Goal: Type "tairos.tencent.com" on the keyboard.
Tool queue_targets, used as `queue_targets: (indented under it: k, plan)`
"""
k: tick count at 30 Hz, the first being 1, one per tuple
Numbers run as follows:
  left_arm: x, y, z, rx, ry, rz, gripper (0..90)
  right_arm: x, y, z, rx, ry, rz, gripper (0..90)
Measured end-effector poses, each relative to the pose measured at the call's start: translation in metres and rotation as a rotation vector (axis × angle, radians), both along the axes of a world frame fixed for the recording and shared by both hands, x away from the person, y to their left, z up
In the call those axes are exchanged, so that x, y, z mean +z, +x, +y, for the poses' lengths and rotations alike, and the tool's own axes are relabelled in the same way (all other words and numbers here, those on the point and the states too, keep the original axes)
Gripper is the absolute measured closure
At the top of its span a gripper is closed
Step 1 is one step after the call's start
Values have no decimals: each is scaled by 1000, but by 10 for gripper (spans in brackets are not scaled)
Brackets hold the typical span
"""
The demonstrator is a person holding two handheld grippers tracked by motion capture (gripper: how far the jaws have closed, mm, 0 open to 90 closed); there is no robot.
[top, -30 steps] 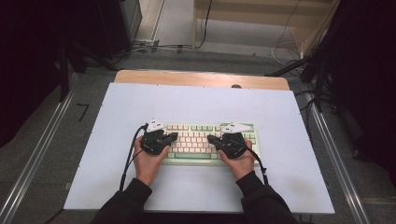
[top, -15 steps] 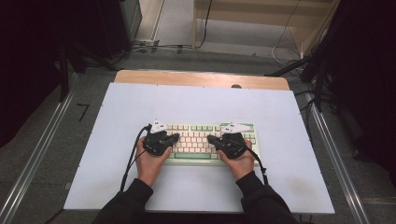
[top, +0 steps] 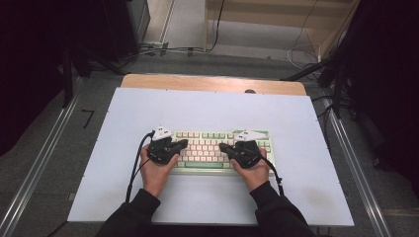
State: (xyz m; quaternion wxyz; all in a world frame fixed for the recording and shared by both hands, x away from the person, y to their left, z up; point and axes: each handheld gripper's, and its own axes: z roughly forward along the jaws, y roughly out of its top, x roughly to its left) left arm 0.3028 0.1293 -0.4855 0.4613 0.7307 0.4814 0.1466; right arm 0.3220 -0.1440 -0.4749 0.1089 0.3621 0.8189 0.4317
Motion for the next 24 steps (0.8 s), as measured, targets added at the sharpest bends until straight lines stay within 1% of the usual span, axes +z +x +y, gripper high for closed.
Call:
queue_targets:
  k: [8, 14, 24]
  plan:
    - [1, -1, 1, 0, -4, 0, 900, -2, -2, 5, 17, -7, 1, 882]
    - [-1, 0, 0, -4, -2, 6, 900, -5, -5, 10, 33, -16, 12, 882]
    - [-1, -1, 1, -5, 0, 5, 900, -8, -10, 20, 76, -27, 13, 882]
